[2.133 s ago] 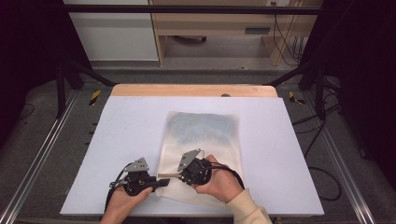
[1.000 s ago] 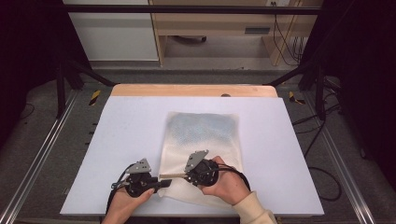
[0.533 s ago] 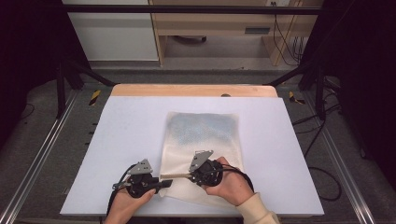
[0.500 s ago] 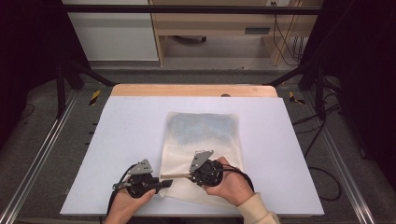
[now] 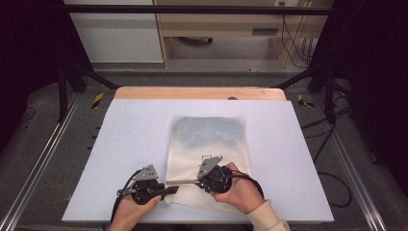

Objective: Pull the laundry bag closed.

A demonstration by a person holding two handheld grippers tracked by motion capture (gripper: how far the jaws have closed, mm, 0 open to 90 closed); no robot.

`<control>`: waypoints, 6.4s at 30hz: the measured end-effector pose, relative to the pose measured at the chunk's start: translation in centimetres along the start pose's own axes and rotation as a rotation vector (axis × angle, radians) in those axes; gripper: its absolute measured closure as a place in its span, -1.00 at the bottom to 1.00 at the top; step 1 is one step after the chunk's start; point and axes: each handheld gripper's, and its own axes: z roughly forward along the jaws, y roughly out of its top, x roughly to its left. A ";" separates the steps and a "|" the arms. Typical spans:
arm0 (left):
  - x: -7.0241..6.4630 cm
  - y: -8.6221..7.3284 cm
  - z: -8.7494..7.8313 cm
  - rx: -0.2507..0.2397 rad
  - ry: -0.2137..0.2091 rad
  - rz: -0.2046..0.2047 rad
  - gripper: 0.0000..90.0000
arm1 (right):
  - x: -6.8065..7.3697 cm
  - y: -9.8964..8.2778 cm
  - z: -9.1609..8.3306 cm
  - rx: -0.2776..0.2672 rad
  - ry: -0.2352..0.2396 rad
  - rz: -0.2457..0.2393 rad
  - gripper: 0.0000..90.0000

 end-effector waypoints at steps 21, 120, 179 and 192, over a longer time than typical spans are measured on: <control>-0.1 0.0 0.0 -0.003 -0.004 -0.003 0.86 | -0.2 -0.8 -0.6 0.002 -0.010 0.017 0.83; -0.3 0.3 0.1 0.006 0.009 0.011 0.86 | -0.8 -4.9 -3.3 -0.034 -0.066 0.105 0.83; -0.2 0.4 -0.3 -0.002 0.018 0.011 0.86 | -1.3 -8.1 -5.7 -0.057 -0.119 0.185 0.83; -0.1 0.4 -0.4 0.000 0.021 0.013 0.86 | -1.4 -9.3 -6.5 -0.056 -0.134 0.209 0.83</control>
